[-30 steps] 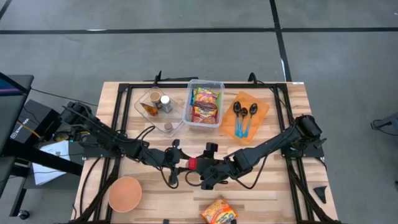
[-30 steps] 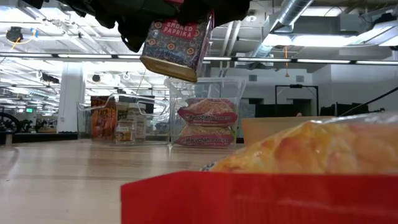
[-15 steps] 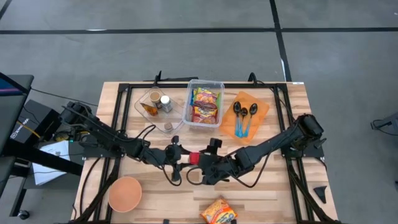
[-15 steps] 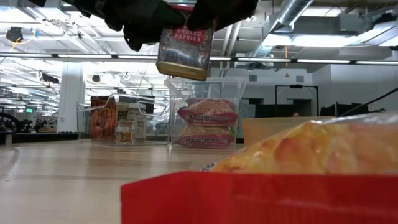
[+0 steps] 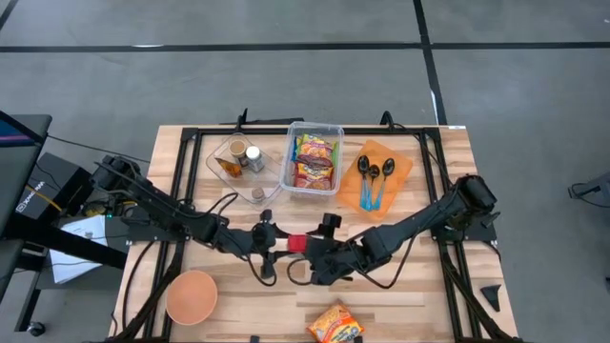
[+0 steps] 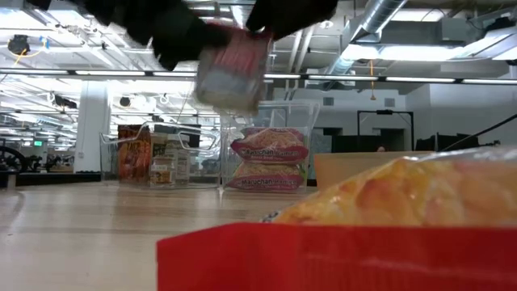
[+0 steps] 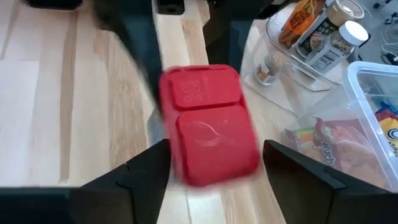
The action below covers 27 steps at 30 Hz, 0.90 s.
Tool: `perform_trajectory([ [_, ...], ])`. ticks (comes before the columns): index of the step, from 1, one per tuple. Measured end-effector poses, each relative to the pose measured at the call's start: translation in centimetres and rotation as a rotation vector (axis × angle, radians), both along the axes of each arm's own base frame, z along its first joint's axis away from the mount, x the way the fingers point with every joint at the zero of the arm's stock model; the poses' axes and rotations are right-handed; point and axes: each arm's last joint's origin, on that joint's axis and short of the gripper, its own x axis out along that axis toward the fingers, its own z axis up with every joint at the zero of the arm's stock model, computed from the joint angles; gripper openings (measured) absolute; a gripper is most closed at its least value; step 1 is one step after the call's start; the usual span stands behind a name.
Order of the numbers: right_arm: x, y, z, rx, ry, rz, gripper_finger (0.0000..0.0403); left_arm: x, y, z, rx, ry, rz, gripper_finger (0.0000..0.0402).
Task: Pick & Place Food Item
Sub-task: Put the red seasoning can into the transparent bin
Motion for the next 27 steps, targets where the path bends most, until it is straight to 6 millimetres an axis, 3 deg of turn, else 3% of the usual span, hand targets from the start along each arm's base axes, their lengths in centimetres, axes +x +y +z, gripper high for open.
perform_trajectory([
  [3, -0.3, 0.3, 0.4, 0.006, -0.012, 0.009, 0.0265, -0.3, 0.1, -0.9, 0.027, 0.059, 0.004, 0.0167],
  [10, -0.6, 0.5, 0.8, 0.021, -0.023, 0.005, 0.0319, -0.3, 0.2, -0.7, 0.026, 0.061, 0.017, 0.0167],
  [15, -2.2, 1.3, 0.5, 0.033, 0.047, -0.024, 0.0345, -0.9, 0.8, -0.4, 0.071, 0.065, 0.158, 0.0167],
  [23, -6.2, 4.1, -0.4, -0.007, 0.107, -0.127, 0.0354, -5.0, 1.4, 1.5, 0.104, -0.060, 0.507, 0.0167],
  [27, -7.7, 5.7, -0.3, -0.030, 0.056, -0.137, 0.0354, -7.2, 2.1, 1.2, 0.106, -0.149, 0.622, 0.0167],
])
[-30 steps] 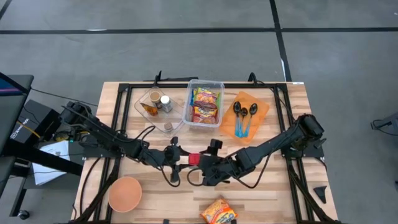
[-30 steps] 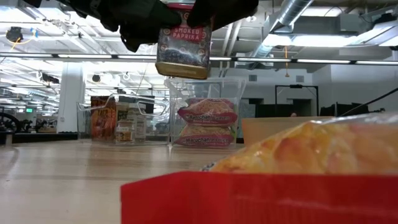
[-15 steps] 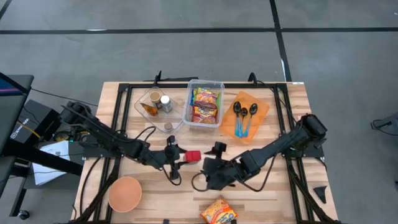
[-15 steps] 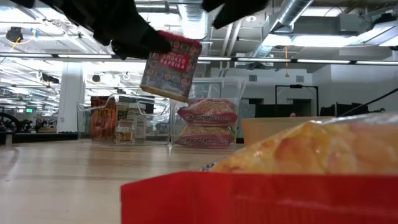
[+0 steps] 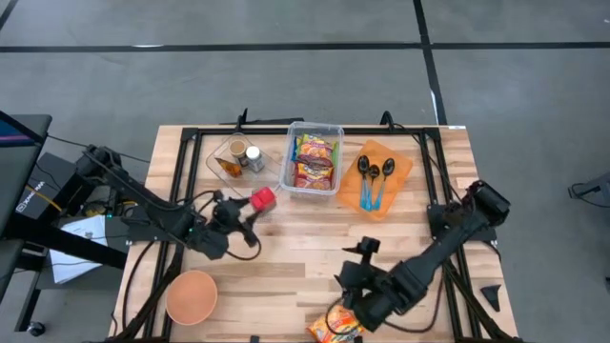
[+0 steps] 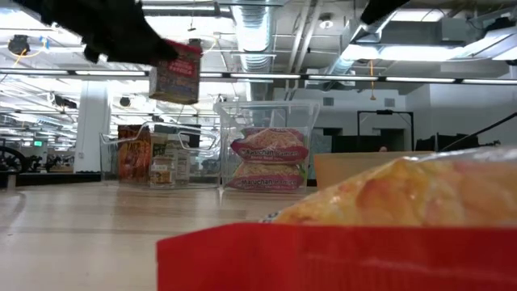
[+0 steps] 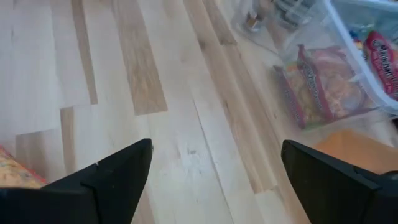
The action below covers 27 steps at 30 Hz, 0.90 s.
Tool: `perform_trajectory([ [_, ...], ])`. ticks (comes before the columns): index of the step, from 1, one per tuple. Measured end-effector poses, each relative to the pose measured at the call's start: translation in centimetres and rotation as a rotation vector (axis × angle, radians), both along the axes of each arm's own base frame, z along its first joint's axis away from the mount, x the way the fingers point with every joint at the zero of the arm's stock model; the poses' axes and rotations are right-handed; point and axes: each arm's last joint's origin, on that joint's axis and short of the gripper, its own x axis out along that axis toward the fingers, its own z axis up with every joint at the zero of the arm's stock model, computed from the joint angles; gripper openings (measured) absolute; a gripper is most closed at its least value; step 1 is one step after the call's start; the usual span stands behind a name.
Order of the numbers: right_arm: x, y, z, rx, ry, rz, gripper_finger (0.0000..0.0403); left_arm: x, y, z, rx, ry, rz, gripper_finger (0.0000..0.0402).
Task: Pick & Place Food Item
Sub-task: Put the red seasoning can into the transparent bin
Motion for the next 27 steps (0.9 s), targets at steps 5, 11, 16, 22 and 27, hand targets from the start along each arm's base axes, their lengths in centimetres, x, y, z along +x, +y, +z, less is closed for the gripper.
perform_trajectory([
  [5, -1.2, 1.2, 0.1, -0.038, -0.069, -0.012, 0.0354, -0.9, 1.3, -1.1, 0.056, -0.050, 0.143, 0.0167],
  [11, -1.4, 1.4, 0.2, -0.052, -0.086, -0.012, 0.0354, -0.7, 3.5, -2.3, 0.074, -0.033, 0.248, 0.0167],
  [16, -1.2, 1.1, 0.2, -0.055, -0.083, -0.023, 0.0354, -0.7, 5.1, -3.4, 0.042, -0.051, 0.298, 0.0167],
  [22, -1.2, 1.1, 0.2, -0.056, -0.082, -0.022, 0.0354, -0.9, 6.4, -4.9, -0.010, -0.073, 0.307, 0.0167],
  [27, -1.2, 1.0, 0.2, -0.059, -0.080, -0.023, 0.0354, -0.9, 6.9, -6.1, -0.016, -0.087, 0.331, 0.0167],
])
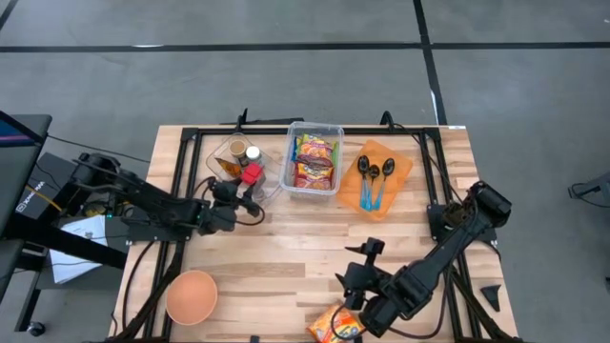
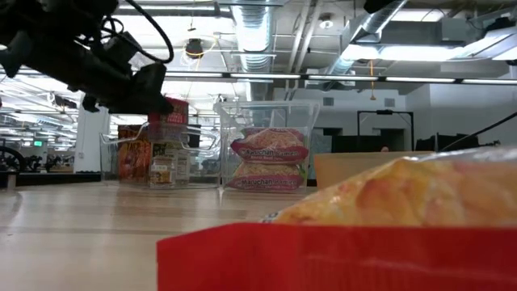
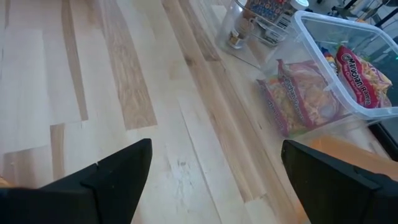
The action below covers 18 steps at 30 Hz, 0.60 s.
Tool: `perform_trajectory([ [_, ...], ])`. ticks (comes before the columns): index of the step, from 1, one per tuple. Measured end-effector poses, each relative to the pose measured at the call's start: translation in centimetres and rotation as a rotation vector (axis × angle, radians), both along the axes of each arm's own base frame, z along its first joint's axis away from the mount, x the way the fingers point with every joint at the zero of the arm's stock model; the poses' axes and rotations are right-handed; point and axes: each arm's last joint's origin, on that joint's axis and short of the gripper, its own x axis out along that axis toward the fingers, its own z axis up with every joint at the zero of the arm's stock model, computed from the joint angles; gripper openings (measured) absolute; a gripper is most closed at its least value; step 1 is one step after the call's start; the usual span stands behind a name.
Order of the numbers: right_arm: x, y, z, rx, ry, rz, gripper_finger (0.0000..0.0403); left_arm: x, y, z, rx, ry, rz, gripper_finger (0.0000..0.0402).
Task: Pick & Place Food Item
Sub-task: Put the red seasoning can into the transparent bin
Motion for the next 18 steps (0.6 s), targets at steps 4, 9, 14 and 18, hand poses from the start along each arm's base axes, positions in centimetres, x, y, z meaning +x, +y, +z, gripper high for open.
perform_trajectory([
  [4, 0.1, -0.1, 0.0, -0.003, 0.002, -0.001, 0.0354, 0.9, 0.4, -0.2, 0.017, 0.020, -0.014, 0.0167],
  [9, 0.3, -0.3, 0.0, -0.006, 0.004, -0.003, 0.0354, 2.2, 1.4, -0.8, 0.019, 0.015, -0.022, 0.0167],
  [14, 0.3, -0.3, 0.0, -0.008, 0.007, -0.001, 0.0354, 2.9, 2.6, -2.0, 0.006, 0.019, 0.000, 0.0167],
  [18, 0.2, -0.2, 0.0, -0.007, 0.007, 0.001, 0.0354, 3.3, 3.2, -2.5, 0.003, 0.027, -0.005, 0.0167],
])
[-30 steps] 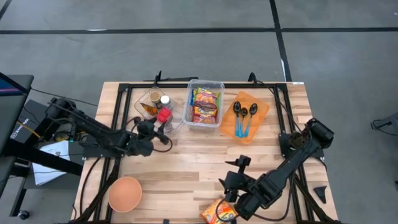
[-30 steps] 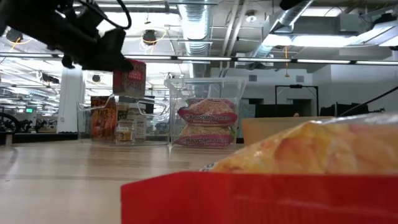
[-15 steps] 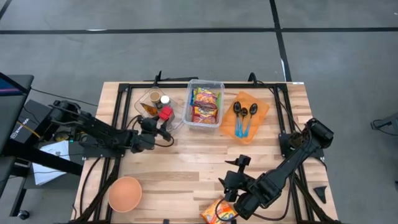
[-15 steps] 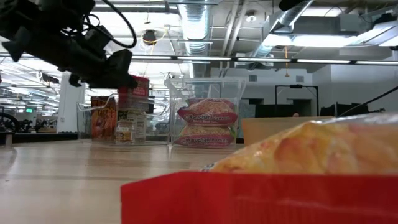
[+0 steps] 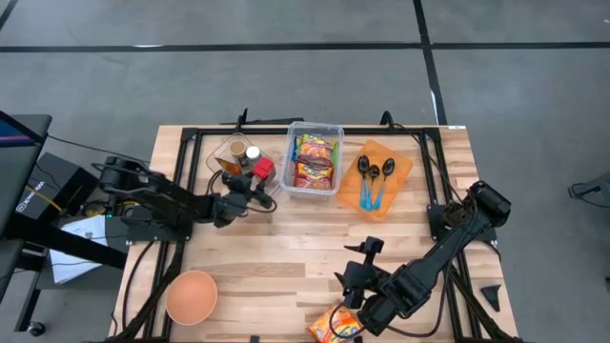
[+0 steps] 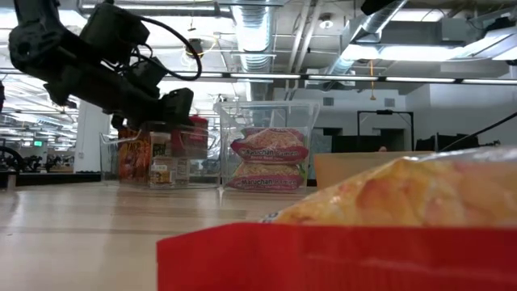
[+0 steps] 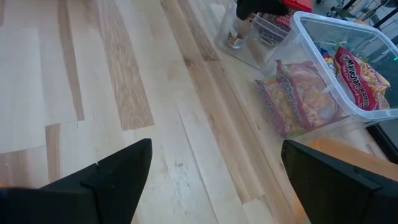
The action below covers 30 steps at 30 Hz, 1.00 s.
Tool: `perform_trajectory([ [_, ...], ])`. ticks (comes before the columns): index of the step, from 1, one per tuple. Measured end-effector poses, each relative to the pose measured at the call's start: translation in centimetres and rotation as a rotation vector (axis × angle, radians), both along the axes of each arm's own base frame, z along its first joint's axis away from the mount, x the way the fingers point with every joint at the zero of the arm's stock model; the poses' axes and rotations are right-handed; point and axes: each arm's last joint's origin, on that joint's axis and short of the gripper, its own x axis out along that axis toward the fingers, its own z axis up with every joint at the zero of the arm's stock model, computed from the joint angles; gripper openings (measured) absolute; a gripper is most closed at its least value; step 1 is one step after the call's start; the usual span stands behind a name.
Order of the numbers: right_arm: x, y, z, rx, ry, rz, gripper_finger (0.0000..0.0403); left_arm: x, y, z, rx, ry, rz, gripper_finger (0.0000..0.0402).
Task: Pick & Place Food Item
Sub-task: Put the red seasoning can into the transparent bin, then adjust the bins
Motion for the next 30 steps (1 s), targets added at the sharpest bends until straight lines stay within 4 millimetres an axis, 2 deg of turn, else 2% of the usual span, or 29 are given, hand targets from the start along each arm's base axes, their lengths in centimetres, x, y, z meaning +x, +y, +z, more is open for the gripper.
perform_trajectory([
  [22, -0.01, 0.06, -0.06, 0.019, 0.015, 0.006, 0.0354, 0.17, 0.41, -0.19, -0.017, -0.015, -0.006, 0.0167],
  [24, -0.01, 0.06, -0.07, 0.019, 0.015, 0.006, 0.0354, 0.10, 0.44, -0.22, -0.019, -0.028, 0.017, 0.0203],
  [27, -0.01, 0.06, -0.06, 0.019, 0.015, 0.006, 0.0354, 0.00, 0.49, -0.23, -0.005, -0.025, 0.052, 0.0289],
  [30, -0.01, 0.06, -0.06, 0.019, 0.015, 0.006, 0.0354, 0.00, 0.55, -0.07, -0.006, -0.053, 0.070, 0.0332],
])
